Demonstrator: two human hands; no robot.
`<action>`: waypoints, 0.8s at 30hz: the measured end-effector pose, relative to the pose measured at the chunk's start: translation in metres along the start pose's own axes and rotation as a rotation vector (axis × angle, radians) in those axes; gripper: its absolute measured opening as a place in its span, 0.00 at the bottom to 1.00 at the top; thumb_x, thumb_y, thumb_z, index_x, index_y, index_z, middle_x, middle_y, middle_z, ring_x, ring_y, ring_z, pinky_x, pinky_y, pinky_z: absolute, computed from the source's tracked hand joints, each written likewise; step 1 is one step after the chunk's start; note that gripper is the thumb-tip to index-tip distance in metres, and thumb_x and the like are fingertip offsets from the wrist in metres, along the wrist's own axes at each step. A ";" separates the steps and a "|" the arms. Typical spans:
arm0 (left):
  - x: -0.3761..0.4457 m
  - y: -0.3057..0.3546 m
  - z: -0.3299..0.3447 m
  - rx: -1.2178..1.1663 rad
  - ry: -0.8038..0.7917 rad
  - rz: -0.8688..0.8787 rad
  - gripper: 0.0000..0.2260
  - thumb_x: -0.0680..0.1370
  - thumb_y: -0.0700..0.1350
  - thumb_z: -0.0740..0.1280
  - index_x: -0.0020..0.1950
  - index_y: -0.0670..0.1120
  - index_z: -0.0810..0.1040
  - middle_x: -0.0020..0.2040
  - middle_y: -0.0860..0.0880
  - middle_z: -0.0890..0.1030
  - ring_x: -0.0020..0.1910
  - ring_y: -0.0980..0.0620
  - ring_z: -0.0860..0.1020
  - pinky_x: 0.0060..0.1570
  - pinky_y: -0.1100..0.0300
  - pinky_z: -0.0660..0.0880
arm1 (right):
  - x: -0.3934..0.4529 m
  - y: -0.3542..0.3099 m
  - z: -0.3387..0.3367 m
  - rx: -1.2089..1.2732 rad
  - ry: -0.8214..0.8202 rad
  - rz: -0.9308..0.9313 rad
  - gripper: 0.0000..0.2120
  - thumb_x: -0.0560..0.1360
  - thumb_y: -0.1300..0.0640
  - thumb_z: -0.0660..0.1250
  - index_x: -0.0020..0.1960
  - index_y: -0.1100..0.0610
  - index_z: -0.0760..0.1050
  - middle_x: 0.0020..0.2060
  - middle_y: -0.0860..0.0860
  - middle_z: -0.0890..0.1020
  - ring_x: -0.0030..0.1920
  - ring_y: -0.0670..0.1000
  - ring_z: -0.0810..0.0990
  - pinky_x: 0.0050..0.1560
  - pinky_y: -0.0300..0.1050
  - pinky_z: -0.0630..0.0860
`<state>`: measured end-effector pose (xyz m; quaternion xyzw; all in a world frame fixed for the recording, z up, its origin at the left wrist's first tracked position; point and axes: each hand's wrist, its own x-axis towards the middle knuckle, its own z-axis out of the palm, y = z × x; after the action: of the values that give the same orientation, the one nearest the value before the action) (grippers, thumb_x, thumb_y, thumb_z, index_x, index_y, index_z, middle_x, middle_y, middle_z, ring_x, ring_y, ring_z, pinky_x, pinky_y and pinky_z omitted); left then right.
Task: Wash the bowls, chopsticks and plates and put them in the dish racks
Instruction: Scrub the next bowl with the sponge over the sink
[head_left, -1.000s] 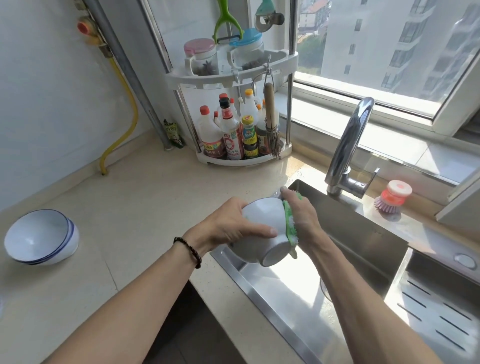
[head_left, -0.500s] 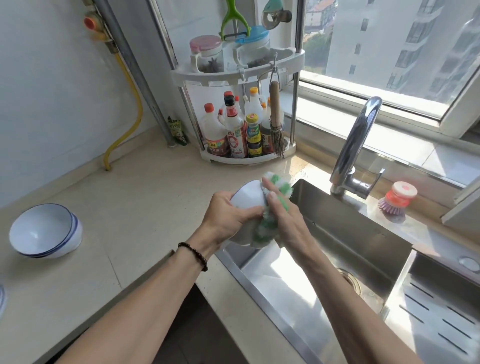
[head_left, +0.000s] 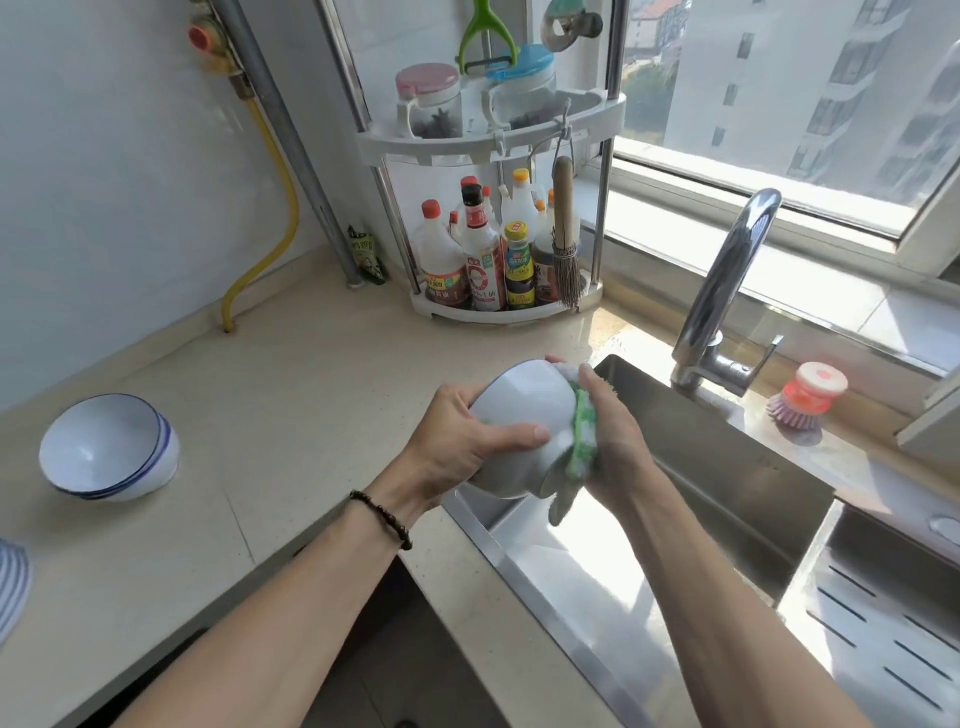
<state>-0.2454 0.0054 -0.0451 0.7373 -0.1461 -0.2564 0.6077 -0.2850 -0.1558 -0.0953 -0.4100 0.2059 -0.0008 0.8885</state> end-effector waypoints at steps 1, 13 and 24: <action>-0.001 -0.002 -0.001 -0.056 -0.021 0.005 0.17 0.61 0.45 0.83 0.48 0.45 0.86 0.47 0.45 0.86 0.48 0.44 0.84 0.38 0.50 0.81 | 0.001 -0.002 0.000 0.032 0.003 0.079 0.25 0.72 0.42 0.68 0.64 0.56 0.78 0.60 0.62 0.81 0.56 0.64 0.81 0.55 0.63 0.79; 0.013 0.015 0.005 0.297 -0.092 -0.060 0.22 0.62 0.48 0.83 0.53 0.46 0.85 0.49 0.45 0.85 0.48 0.44 0.84 0.49 0.45 0.83 | -0.001 -0.017 0.009 -0.439 0.071 -0.326 0.12 0.80 0.48 0.66 0.43 0.53 0.81 0.37 0.52 0.82 0.38 0.50 0.81 0.38 0.44 0.77; 0.011 0.007 0.019 0.249 0.125 0.034 0.13 0.64 0.42 0.81 0.47 0.43 0.85 0.43 0.43 0.86 0.40 0.46 0.84 0.40 0.43 0.83 | -0.008 -0.001 0.018 -0.580 0.035 -0.383 0.16 0.79 0.39 0.61 0.63 0.39 0.78 0.58 0.49 0.82 0.58 0.51 0.81 0.61 0.54 0.78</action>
<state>-0.2462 -0.0175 -0.0430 0.8189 -0.1514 -0.1796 0.5237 -0.2859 -0.1422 -0.0808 -0.6766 0.1322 -0.1161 0.7151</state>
